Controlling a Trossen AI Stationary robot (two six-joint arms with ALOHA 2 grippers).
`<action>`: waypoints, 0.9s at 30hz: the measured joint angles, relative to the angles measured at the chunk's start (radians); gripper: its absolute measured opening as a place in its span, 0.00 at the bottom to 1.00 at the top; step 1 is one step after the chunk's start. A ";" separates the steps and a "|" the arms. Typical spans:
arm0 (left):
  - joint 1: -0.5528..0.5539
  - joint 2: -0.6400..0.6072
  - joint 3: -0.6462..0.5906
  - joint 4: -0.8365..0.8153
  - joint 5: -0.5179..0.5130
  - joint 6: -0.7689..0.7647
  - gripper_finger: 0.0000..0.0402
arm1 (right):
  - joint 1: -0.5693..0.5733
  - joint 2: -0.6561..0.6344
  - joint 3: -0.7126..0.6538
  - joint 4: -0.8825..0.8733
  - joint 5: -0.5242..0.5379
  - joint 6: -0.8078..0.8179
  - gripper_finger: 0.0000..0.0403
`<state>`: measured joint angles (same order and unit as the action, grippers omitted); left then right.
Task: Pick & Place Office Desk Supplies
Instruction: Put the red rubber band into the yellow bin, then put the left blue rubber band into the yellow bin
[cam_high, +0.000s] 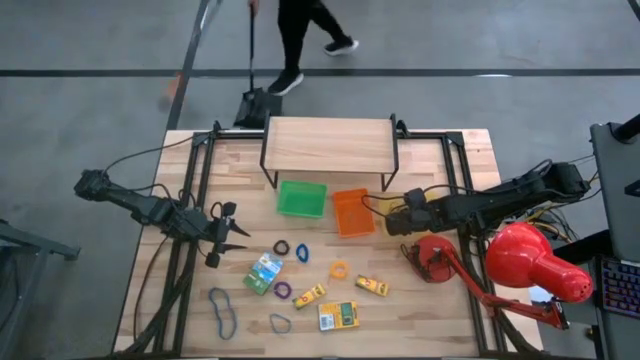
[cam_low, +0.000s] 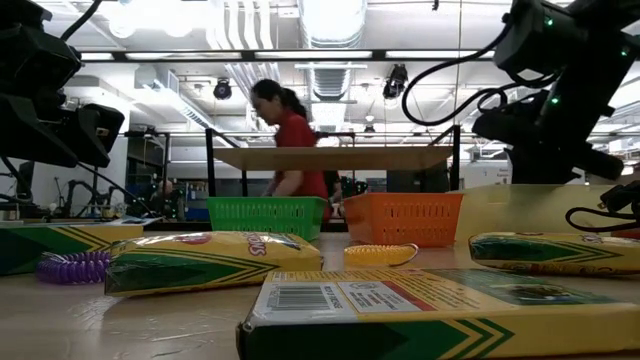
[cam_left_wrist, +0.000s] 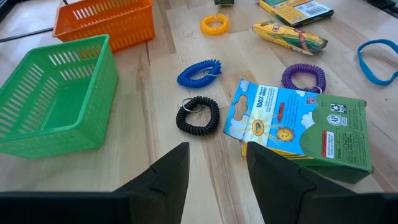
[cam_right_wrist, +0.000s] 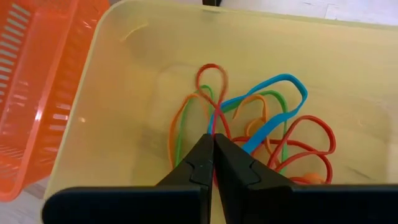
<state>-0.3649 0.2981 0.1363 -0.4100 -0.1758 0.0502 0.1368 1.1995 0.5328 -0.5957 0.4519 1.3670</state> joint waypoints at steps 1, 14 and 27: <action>0.000 0.000 0.000 0.000 0.000 0.001 0.41 | 0.000 0.000 -0.001 0.000 0.000 0.000 0.02; 0.000 0.000 0.000 0.000 0.000 0.002 0.41 | 0.000 0.000 -0.006 0.010 -0.003 0.019 0.26; 0.000 0.000 0.000 0.000 0.000 -0.001 0.41 | 0.000 0.000 -0.006 0.011 -0.004 -0.008 0.44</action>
<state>-0.3649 0.2981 0.1364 -0.4103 -0.1760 0.0490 0.1368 1.1995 0.5270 -0.5850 0.4477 1.3586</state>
